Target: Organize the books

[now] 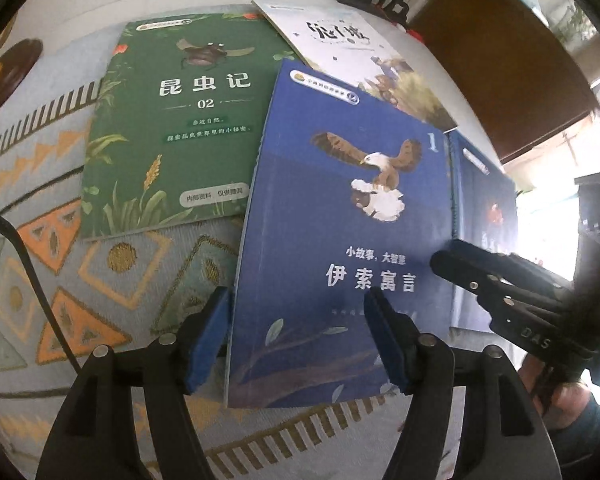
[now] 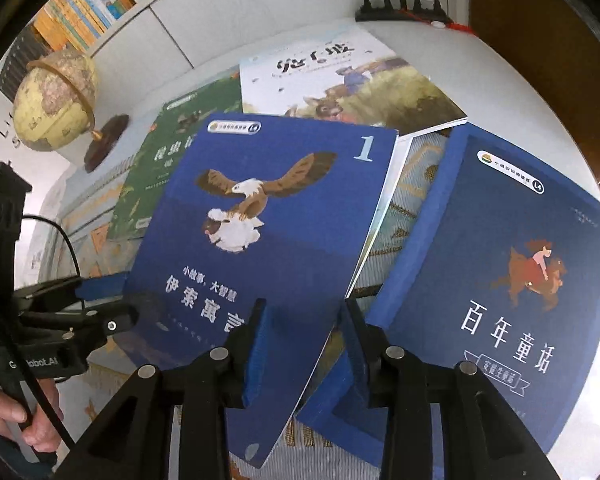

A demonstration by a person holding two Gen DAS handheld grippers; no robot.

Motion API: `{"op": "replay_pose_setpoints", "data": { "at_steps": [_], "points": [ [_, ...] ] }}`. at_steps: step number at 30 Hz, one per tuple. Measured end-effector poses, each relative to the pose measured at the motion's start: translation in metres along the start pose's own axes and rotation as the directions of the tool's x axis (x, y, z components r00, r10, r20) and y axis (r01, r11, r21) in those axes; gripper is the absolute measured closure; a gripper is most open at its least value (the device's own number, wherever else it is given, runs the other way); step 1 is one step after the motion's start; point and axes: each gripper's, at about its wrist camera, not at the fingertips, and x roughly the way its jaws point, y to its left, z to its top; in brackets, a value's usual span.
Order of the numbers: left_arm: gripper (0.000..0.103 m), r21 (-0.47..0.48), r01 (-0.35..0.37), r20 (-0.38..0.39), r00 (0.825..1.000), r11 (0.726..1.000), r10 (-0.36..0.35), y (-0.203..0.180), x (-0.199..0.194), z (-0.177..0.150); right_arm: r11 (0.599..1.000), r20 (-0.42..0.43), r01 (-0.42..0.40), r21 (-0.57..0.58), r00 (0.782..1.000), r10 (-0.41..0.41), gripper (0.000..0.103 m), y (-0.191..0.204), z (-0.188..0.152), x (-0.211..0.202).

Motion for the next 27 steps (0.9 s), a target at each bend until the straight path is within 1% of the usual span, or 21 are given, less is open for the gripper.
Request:
{"op": "replay_pose_setpoints", "data": {
  "at_steps": [3,4,6,10,11,12,13,14,15,16,18,19,22,23,25,26,27],
  "points": [
    [0.038,-0.002,0.033,0.019,0.999,0.999,-0.033,-0.002,-0.013,-0.004,0.998,-0.001,-0.057,0.035,0.998,0.057,0.066,-0.008,0.001,-0.001],
    [0.038,0.002,0.037,0.021,0.999,0.999,-0.037,-0.004,-0.016,-0.005,0.996,-0.010,-0.083,0.044,0.996,0.084,0.066,-0.011,0.002,0.000],
    [0.038,0.022,0.044,0.035,0.998,0.999,-0.045,-0.012,-0.026,-0.008,0.993,-0.016,-0.109,0.055,0.994,0.110,0.066,-0.014,0.002,0.001],
    [0.038,0.067,0.011,0.049,0.999,0.998,-0.014,-0.027,-0.035,-0.012,0.987,-0.010,-0.137,0.078,0.990,0.139,0.065,-0.018,0.002,0.001],
    [0.038,0.079,0.012,0.052,0.998,0.997,-0.016,-0.030,-0.037,-0.012,0.987,-0.011,-0.141,0.078,0.990,0.142,0.065,-0.018,0.002,0.002],
    [0.038,0.081,0.028,0.062,0.997,0.996,-0.033,-0.032,-0.040,-0.012,0.987,-0.014,-0.142,0.077,0.990,0.144,0.064,-0.017,0.002,0.002],
    [0.038,0.074,0.062,0.076,0.995,0.995,-0.067,-0.031,-0.045,-0.013,0.987,-0.015,-0.145,0.075,0.989,0.146,0.063,-0.017,0.002,0.001],
    [0.038,0.061,0.117,0.091,0.988,0.991,-0.122,-0.029,-0.050,-0.012,0.986,-0.016,-0.151,0.073,0.988,0.153,0.061,-0.017,0.003,0.001],
    [0.038,0.043,0.181,0.111,0.976,0.983,-0.185,-0.026,-0.056,-0.012,0.985,-0.016,-0.156,0.073,0.987,0.157,0.059,-0.017,0.003,0.001],
    [0.038,0.022,0.249,0.134,0.959,0.968,-0.250,-0.023,-0.062,-0.011,0.983,-0.012,-0.166,0.078,0.986,0.167,0.058,-0.018,0.003,0.000],
    [0.038,0.001,0.327,0.169,0.932,0.945,-0.322,-0.020,-0.069,-0.010,0.974,-0.004,-0.201,0.106,0.979,0.203,0.055,-0.022,0.003,0.000],
    [0.038,-0.002,0.332,0.176,0.929,0.943,-0.326,-0.019,-0.070,-0.010,0.970,-0.003,-0.213,0.118,0.977,0.215,0.055,-0.024,0.003,0.000],
    [0.038,0.005,0.249,0.157,0.956,0.968,-0.247,-0.025,-0.060,-0.008,0.955,-0.004,-0.247,0.164,0.968,0.251,0.055,-0.029,0.002,0.003],
    [0.038,0.012,0.205,0.142,0.968,0.979,-0.205,-0.028,-0.054,-0.009,0.953,-0.004,-0.252,0.168,0.967,0.256,0.055,-0.030,0.003,0.003],
    [0.038,0.018,0.168,0.121,0.978,0.986,-0.169,-0.031,-0.045,-0.012,0.955,-0.007,-0.247,0.162,0.968,0.251,0.054,-0.028,0.003,0.003],
    [0.040,0.006,0.150,0.116,0.982,0.989,-0.150,-0.032,-0.038,-0.014,0.959,-0.010,-0.240,0.153,0.970,0.244,0.054,-0.026,0.003,0.003],
    [0.042,-0.007,0.151,0.113,0.982,0.989,-0.149,-0.031,-0.034,-0.015,0.962,-0.012,-0.231,0.144,0.972,0.236,0.054,-0.024,0.003,0.003]
  ]
}}
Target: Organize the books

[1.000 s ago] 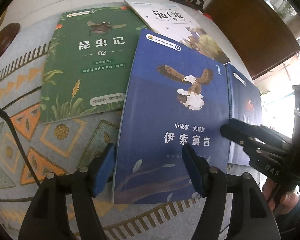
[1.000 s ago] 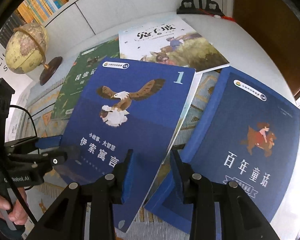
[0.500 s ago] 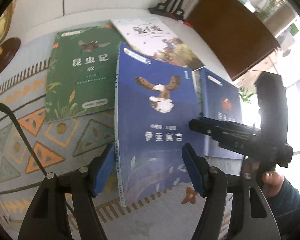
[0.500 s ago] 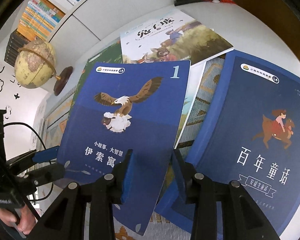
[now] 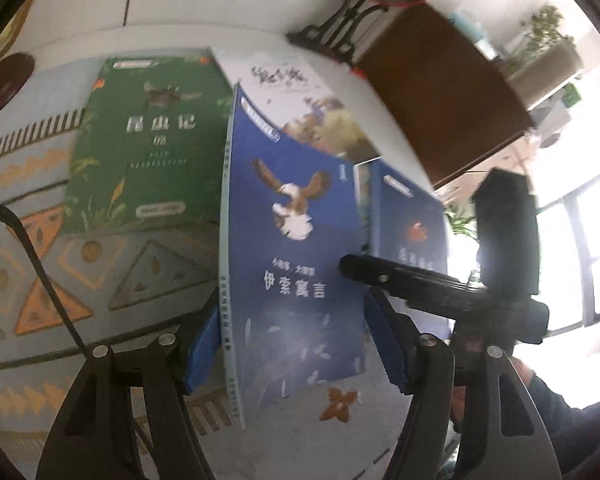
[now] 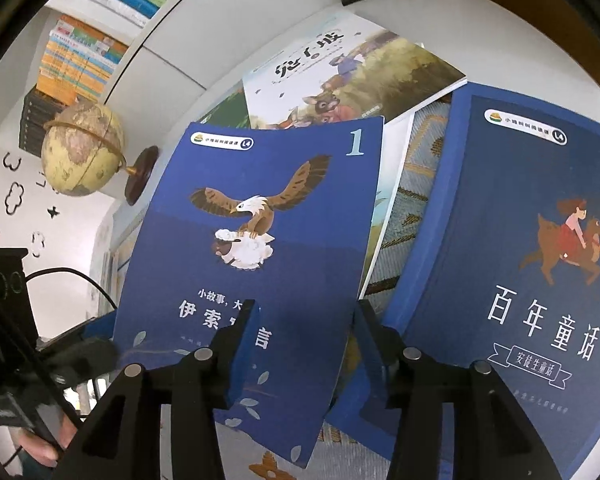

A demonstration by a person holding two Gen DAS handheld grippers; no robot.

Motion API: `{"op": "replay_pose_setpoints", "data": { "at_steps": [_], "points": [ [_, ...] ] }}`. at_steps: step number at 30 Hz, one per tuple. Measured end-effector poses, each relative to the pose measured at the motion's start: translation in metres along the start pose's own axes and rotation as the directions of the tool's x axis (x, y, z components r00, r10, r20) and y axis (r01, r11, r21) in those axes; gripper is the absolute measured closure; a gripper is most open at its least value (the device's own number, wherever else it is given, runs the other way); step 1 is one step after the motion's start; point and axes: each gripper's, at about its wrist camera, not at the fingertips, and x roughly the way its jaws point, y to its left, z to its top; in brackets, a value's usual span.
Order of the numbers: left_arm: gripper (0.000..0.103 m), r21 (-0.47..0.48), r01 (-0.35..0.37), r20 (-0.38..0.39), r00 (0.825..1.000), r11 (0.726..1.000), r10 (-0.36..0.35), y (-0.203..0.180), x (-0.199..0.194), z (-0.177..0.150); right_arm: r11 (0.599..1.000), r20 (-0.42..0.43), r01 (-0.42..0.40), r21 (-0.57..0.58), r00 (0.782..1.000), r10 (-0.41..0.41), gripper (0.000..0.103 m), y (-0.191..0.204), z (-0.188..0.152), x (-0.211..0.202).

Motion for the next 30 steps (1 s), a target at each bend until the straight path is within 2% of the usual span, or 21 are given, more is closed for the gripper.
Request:
{"op": "replay_pose_setpoints", "data": {
  "at_steps": [6,8,9,11,14,16,17,18,19,20,22,23,25,28,29,30],
  "points": [
    [0.064,-0.086,0.009,0.001,1.000,0.996,-0.009,0.014,0.011,-0.005,0.999,0.001,0.030,-0.026,1.000,-0.030,0.054,0.004,-0.002,0.001],
    [0.065,-0.128,0.063,0.001,0.998,0.990,-0.063,0.020,0.011,-0.007,0.999,0.002,0.034,-0.028,0.999,-0.034,0.054,0.004,-0.002,0.002],
    [0.065,-0.169,0.104,0.002,0.995,0.980,-0.105,0.024,0.013,-0.009,0.999,0.002,0.030,-0.025,1.000,-0.030,0.052,0.004,-0.002,0.002],
    [0.065,-0.220,0.142,0.000,0.989,0.965,-0.145,0.026,0.017,-0.016,1.000,0.003,0.025,-0.017,1.000,-0.025,0.048,0.005,-0.003,0.002],
    [0.065,-0.225,0.114,-0.019,0.992,0.968,-0.121,0.018,0.028,-0.023,0.999,0.001,0.037,-0.037,0.999,-0.037,0.046,0.010,-0.003,0.003],
    [0.066,-0.249,0.136,-0.018,0.989,0.959,-0.145,0.017,0.031,-0.025,0.999,-0.001,0.033,-0.039,0.999,-0.033,0.045,0.011,-0.003,0.002],
    [0.070,-0.280,0.178,-0.005,0.982,0.943,-0.187,0.019,0.031,-0.024,0.999,-0.007,0.025,-0.034,1.000,-0.026,0.044,0.011,-0.003,0.001],
    [0.073,-0.331,0.241,0.015,0.968,0.912,-0.251,0.025,0.029,-0.023,0.999,-0.014,0.025,-0.030,1.000,-0.026,0.039,0.010,-0.002,0.001],
    [0.085,-0.391,0.309,0.038,0.947,0.867,-0.320,0.033,0.028,-0.022,0.999,-0.023,0.027,-0.023,0.999,-0.027,0.036,0.009,-0.002,0.001],
    [0.087,-0.456,0.374,0.070,0.920,0.808,-0.387,0.043,0.026,-0.020,1.000,-0.033,0.028,-0.009,0.999,-0.028,0.034,0.007,-0.002,0.000],
    [0.087,-0.504,0.430,0.116,0.893,0.749,-0.435,0.054,0.020,-0.016,0.999,-0.041,-0.027,0.025,0.999,0.028,0.034,0.001,-0.001,-0.006],
    [0.087,-0.523,0.460,0.138,0.877,0.718,-0.461,0.059,0.018,-0.014,0.993,-0.057,-0.093,0.067,0.994,0.096,0.034,-0.005,-0.001,-0.010],
    [0.087,-0.560,0.505,0.161,0.844,0.656,-0.512,0.064,0.019,-0.012,0.982,-0.069,-0.146,0.118,0.986,0.154,0.034,-0.011,-0.003,-0.015],
    [0.087,-0.587,0.539,0.182,0.815,0.604,-0.549,0.066,0.023,-0.010,0.956,-0.051,-0.230,0.179,0.969,0.243,0.033,-0.021,-0.010,-0.031],
    [0.087,-0.589,0.542,0.182,0.812,0.600,-0.555,0.064,0.025,-0.009,0.941,-0.042,-0.267,0.205,0.959,0.281,0.033,-0.025,-0.012,-0.034],
    [0.087,-0.586,0.538,0.175,0.814,0.606,-0.553,0.062,0.026,-0.007,0.927,-0.035,-0.297,0.230,0.949,0.313,0.033,-0.028,-0.014,-0.035]
  ]
}}
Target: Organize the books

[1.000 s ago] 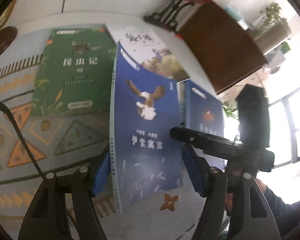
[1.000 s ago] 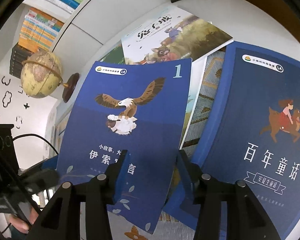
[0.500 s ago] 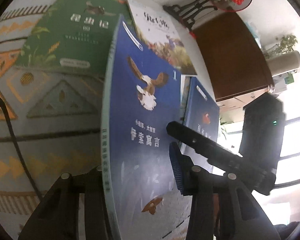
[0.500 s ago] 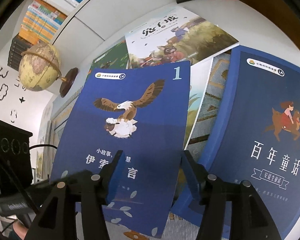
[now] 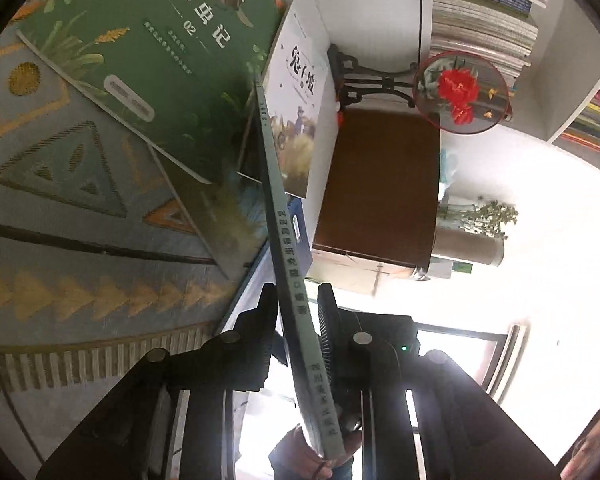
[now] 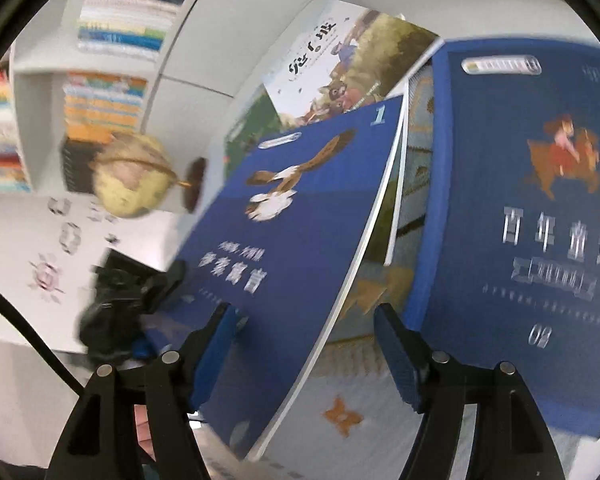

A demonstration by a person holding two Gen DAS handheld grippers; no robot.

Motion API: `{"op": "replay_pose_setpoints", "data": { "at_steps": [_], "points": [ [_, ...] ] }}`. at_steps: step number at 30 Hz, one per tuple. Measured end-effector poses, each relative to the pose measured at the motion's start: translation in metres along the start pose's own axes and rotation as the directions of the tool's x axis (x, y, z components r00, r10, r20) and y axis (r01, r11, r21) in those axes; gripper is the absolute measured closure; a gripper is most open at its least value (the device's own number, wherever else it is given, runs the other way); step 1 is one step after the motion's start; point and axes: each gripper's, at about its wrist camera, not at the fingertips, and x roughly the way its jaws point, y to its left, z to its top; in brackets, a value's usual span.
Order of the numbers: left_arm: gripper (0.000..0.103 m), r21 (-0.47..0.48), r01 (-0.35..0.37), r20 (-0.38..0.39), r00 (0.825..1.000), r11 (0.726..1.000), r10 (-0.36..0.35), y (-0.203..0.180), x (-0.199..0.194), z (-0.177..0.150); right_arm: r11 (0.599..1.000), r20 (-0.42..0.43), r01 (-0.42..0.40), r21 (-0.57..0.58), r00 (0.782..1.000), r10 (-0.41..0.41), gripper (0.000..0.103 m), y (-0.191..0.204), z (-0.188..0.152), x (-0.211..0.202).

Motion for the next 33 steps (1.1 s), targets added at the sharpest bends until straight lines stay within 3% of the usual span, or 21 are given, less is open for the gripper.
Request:
{"op": "replay_pose_setpoints", "data": {
  "at_steps": [2,4,6,8,9,10,13,14,15,17,18,20,24,27,29,33],
  "points": [
    [0.087,-0.005,-0.011,-0.016,1.000,1.000,0.011,0.001,0.005,-0.001,0.990,0.008,-0.116,0.082,0.993,0.115,0.034,-0.011,-0.002,0.003],
    [0.087,0.014,-0.054,-0.011,0.998,0.998,0.054,-0.001,0.005,-0.001,0.976,0.035,-0.177,0.127,0.984,0.174,0.042,-0.016,-0.001,0.008],
    [0.087,0.086,-0.163,0.014,0.987,0.983,0.163,-0.008,0.002,-0.004,0.977,0.051,-0.149,0.156,0.988,0.142,0.071,-0.019,0.000,0.015],
    [0.087,0.168,-0.290,0.037,0.957,0.942,0.288,-0.014,0.004,-0.007,0.986,0.044,-0.101,0.129,0.994,0.096,0.080,-0.018,0.000,0.020],
    [0.087,0.226,-0.362,0.057,0.932,0.904,0.359,-0.019,0.007,-0.009,0.991,0.048,-0.081,0.103,0.996,0.076,0.081,-0.014,-0.002,0.020],
    [0.084,0.310,-0.445,0.088,0.893,0.840,0.441,-0.026,0.013,-0.016,0.998,0.057,-0.034,0.049,0.998,0.031,0.081,-0.005,-0.003,0.019],
    [0.083,0.454,-0.553,0.154,0.821,0.699,0.549,-0.040,0.029,-0.033,0.984,0.078,0.136,-0.113,0.989,-0.127,0.082,0.021,-0.005,0.020],
    [0.082,0.509,-0.593,0.196,0.786,0.624,0.587,-0.047,0.036,-0.041,0.954,0.100,0.223,-0.201,0.973,-0.206,0.082,0.036,-0.008,0.023],
    [0.081,0.538,-0.612,0.219,0.766,0.580,0.604,-0.050,0.040,-0.046,0.936,0.111,0.258,-0.239,0.965,-0.238,0.082,0.042,-0.009,0.024],
    [0.079,0.615,-0.655,0.303,0.710,0.438,0.636,-0.060,0.050,-0.062,0.899,0.129,0.319,-0.300,0.947,-0.293,0.082,0.055,-0.012,0.027],
    [0.079,0.638,-0.664,0.332,0.695,0.391,0.638,-0.065,0.052,-0.068,0.895,0.131,0.321,-0.308,0.947,-0.295,0.082,0.060,-0.012,0.027],
    [0.079,0.661,-0.672,0.376,0.682,0.334,0.628,-0.071,0.050,-0.077,0.886,0.145,0.331,-0.325,0.943,-0.299,0.082,0.062,-0.013,0.023],
    [0.078,0.654,-0.696,0.432,0.665,0.297,0.609,-0.078,0.038,-0.082,0.838,0.180,0.362,-0.408,0.932,-0.315,0.082,0.071,-0.022,0.022],
    [0.078,0.640,-0.712,0.464,0.659,0.290,0.592,-0.081,0.024,-0.084,0.818,0.189,0.352,-0.456,0.936,-0.297,0.082,0.081,-0.029,0.026],
    [0.078,0.626,-0.729,0.490,0.645,0.277,0.587,-0.081,0.010,-0.090,0.795,0.196,0.345,-0.498,0.938,-0.284,0.082,0.093,-0.036,0.030],
    [0.078,0.598,-0.769,0.563,0.602,0.224,0.566,-0.087,-0.021,-0.105,0.752,0.212,0.329,-0.572,0.944,-0.252,0.082,0.124,-0.051,0.042]
  ]
}}
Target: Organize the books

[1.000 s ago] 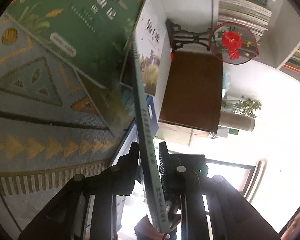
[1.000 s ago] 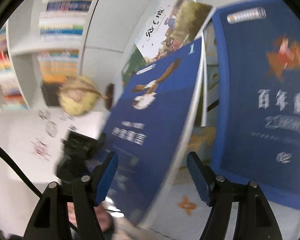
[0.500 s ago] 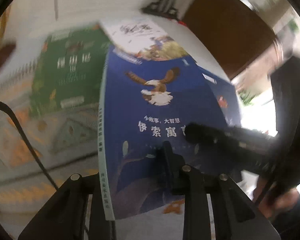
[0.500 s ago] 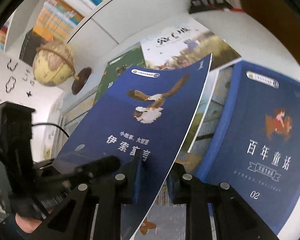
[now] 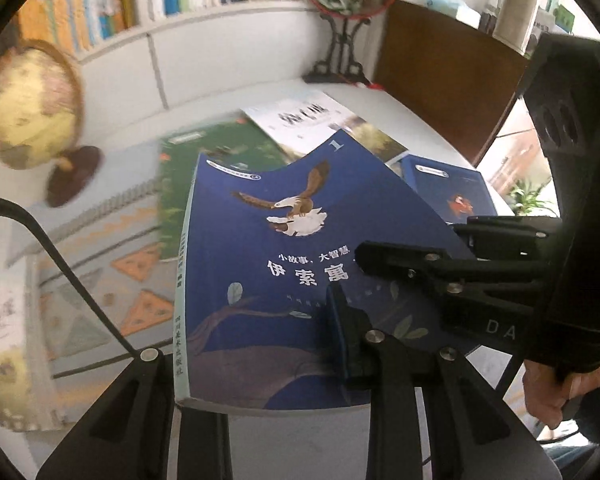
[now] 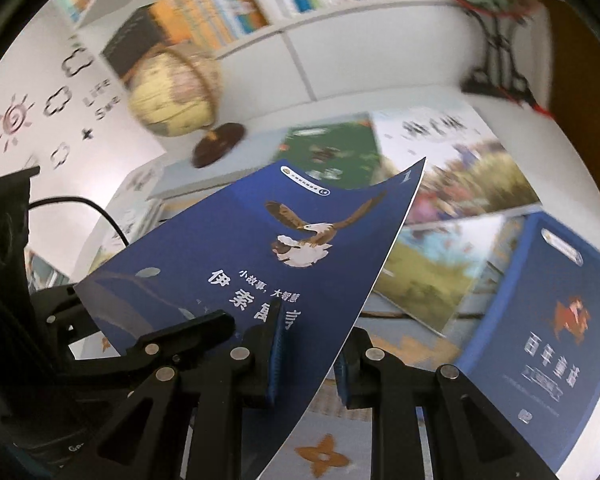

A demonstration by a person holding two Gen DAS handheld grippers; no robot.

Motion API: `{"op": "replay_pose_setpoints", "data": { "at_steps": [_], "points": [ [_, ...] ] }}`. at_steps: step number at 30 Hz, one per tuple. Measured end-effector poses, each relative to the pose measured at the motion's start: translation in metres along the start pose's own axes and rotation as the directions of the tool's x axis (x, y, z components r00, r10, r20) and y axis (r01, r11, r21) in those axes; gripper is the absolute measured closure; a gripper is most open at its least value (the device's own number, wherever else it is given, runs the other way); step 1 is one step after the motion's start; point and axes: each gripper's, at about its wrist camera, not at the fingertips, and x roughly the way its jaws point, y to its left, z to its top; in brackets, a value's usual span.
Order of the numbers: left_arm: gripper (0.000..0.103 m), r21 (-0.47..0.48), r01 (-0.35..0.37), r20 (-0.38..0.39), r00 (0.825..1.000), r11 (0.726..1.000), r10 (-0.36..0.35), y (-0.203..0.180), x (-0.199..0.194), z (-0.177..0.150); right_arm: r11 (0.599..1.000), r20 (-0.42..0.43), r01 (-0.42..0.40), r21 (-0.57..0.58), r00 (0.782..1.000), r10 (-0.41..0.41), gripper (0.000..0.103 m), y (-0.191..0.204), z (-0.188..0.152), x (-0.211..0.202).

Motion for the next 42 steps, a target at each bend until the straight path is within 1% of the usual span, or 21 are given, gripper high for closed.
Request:
{"op": "replay_pose_setpoints", "data": {
  "at_steps": [2,6,9,14,15,17,20,24,28,31,33,35,37,40,42],
  "points": [
    [0.078,-0.019,-0.024,0.025,0.999,1.000,0.025,0.016,-0.017,-0.003,0.999,0.017,-0.011,-0.039,1.000,0.012,0.082,0.018,0.004,-0.001],
    [0.078,-0.087,-0.038,0.051,0.998,0.995,0.042,0.055,-0.046,-0.010,0.993,0.039,-0.042,-0.114,0.998,0.046,0.082,0.060,0.021,0.002],
    [0.077,-0.098,-0.092,0.074,0.992,0.991,0.100,0.084,-0.070,-0.017,0.982,0.061,-0.067,-0.179,0.995,0.079,0.082,0.098,0.033,0.006],
    [0.077,-0.153,-0.163,0.076,0.981,0.975,0.176,0.146,-0.105,-0.042,0.957,0.059,-0.123,-0.264,0.988,0.144,0.082,0.170,0.045,0.028],
    [0.077,-0.159,-0.171,0.076,0.980,0.972,0.185,0.154,-0.109,-0.047,0.953,0.056,-0.130,-0.272,0.987,0.151,0.082,0.180,0.045,0.032],
    [0.078,-0.184,-0.186,0.070,0.977,0.965,0.202,0.179,-0.117,-0.059,0.943,0.044,-0.145,-0.300,0.985,0.166,0.082,0.212,0.046,0.047],
    [0.077,-0.233,-0.185,0.063,0.977,0.955,0.205,0.217,-0.125,-0.074,0.936,0.025,-0.164,-0.311,0.983,0.181,0.082,0.244,0.046,0.068],
    [0.077,-0.272,-0.183,0.078,0.974,0.945,0.211,0.264,-0.133,-0.086,0.938,0.000,-0.216,-0.270,0.975,0.224,0.082,0.281,0.056,0.100],
    [0.076,-0.254,-0.207,0.080,0.969,0.945,0.234,0.289,-0.127,-0.091,0.938,-0.003,-0.214,-0.273,0.975,0.221,0.082,0.310,0.067,0.127],
    [0.075,-0.270,-0.191,0.065,0.974,0.944,0.216,0.311,-0.116,-0.097,0.942,-0.027,-0.206,-0.264,0.978,0.206,0.082,0.321,0.070,0.146],
    [0.075,-0.284,-0.170,0.056,0.979,0.944,0.194,0.324,-0.108,-0.102,0.950,-0.068,-0.236,-0.204,0.972,0.227,0.082,0.320,0.073,0.167],
    [0.075,-0.307,-0.142,0.057,0.984,0.941,0.167,0.334,-0.099,-0.109,0.954,-0.090,-0.251,-0.166,0.967,0.239,0.082,0.318,0.072,0.180],
    [0.075,-0.326,-0.124,0.049,0.988,0.937,0.148,0.339,-0.093,-0.114,0.957,-0.097,-0.238,-0.164,0.970,0.224,0.082,0.321,0.069,0.188],
    [0.075,-0.383,-0.077,0.035,0.995,0.921,0.098,0.351,-0.083,-0.124,0.964,-0.115,-0.205,-0.170,0.976,0.187,0.082,0.327,0.063,0.202],
    [0.075,-0.416,-0.053,0.039,0.996,0.908,0.077,0.357,-0.081,-0.130,0.965,-0.129,-0.215,-0.148,0.972,0.196,0.082,0.323,0.062,0.206]
  ]
}}
